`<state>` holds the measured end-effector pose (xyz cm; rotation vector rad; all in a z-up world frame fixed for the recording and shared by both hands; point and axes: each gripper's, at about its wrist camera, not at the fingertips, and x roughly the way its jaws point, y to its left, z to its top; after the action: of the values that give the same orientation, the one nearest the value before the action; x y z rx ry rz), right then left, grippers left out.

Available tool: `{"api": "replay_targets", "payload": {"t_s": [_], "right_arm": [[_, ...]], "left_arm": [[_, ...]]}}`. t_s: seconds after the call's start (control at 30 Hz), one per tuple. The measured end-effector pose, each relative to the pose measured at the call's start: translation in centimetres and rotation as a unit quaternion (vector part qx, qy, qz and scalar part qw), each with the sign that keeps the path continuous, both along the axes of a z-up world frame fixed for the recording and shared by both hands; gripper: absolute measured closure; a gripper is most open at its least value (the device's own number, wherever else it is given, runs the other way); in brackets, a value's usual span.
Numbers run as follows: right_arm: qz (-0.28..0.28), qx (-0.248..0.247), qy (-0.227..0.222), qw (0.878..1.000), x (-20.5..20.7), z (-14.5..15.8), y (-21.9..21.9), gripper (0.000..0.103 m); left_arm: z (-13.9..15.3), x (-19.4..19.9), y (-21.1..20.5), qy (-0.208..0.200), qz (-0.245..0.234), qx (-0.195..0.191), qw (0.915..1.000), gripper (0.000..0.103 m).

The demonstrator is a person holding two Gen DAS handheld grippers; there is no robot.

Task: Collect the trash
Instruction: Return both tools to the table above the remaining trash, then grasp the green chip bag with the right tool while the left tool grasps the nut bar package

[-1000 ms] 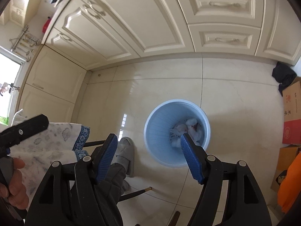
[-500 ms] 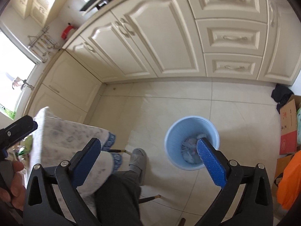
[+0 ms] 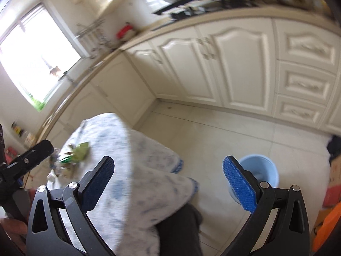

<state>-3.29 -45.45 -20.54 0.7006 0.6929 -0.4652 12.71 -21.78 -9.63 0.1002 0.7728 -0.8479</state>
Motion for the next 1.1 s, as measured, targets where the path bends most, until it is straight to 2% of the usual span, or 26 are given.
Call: {"api": "replay_targets", "payload": {"t_s": [0.33, 0.47, 0.6, 0.77, 0.87, 1.1], "right_arm": [[0.091, -0.037, -0.032, 0.995, 7.4, 4.4, 6.6, 0.000], [0.133, -0.055, -0.036, 0.989, 10.2, 5.7, 9.5, 0.000], [0.178, -0.077, -0.028, 0.981, 13.2, 6.1, 12.7, 0.000], [0.214, -0.097, -0.003, 0.972, 16.3, 5.0, 15.6, 0.000], [0.228, -0.110, 0.017, 0.967, 18.1, 4.0, 16.7, 0.000], [0.235, -0.133, 0.084, 0.959, 22.8, -0.2, 17.3, 0.000]], "left_arm": [[2.0, -3.3, 11.5, -0.026, 0.093, -0.028, 0.9949, 0.001], [2.5, -5.1, 16.6, -0.043, 0.142, -0.026, 0.9886, 0.001], [2.2, -6.1, 20.2, -0.039, 0.185, -0.020, 0.9818, 0.001], [1.3, -6.8, 23.9, -0.022, 0.226, -0.016, 0.9737, 0.001], [0.7, -6.9, 24.6, -0.008, 0.238, -0.008, 0.9712, 0.001], [0.1, -4.2, 26.0, 0.027, 0.250, -0.001, 0.9678, 0.001]]}}
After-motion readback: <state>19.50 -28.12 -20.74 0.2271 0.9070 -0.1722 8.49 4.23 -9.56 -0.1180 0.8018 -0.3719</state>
